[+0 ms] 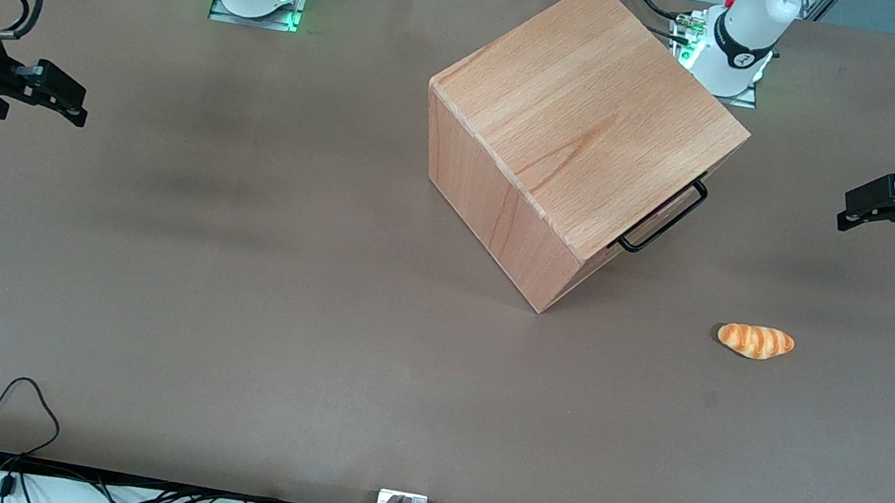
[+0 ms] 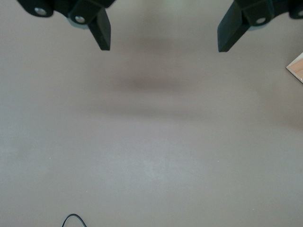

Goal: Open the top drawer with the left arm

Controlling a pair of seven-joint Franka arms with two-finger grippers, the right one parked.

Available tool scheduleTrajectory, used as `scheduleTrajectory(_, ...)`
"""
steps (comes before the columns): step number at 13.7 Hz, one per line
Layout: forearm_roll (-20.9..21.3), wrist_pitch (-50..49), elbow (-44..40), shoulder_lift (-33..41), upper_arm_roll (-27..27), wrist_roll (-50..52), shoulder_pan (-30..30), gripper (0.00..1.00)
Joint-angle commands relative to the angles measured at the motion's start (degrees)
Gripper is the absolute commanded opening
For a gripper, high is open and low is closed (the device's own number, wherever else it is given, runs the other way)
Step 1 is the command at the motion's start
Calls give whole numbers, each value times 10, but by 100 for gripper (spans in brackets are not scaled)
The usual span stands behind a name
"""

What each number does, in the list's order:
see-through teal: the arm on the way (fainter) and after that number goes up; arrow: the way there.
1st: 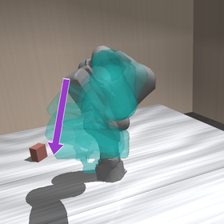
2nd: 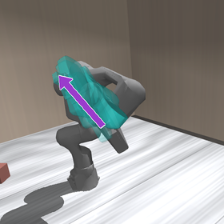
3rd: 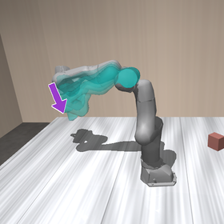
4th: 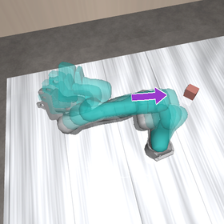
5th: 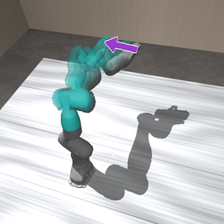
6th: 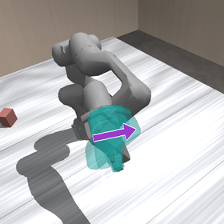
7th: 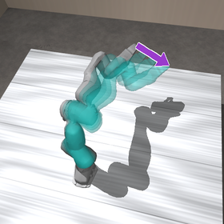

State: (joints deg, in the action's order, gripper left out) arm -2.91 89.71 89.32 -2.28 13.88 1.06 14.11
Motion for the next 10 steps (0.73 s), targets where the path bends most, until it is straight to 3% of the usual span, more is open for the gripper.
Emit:
scheduleTrajectory(1, 7, -9, -6, -1, 5, -13, 0, 100)
scheduleTrajectory(10, -1, -9, 5, -7, -2, -15, 2, 100)
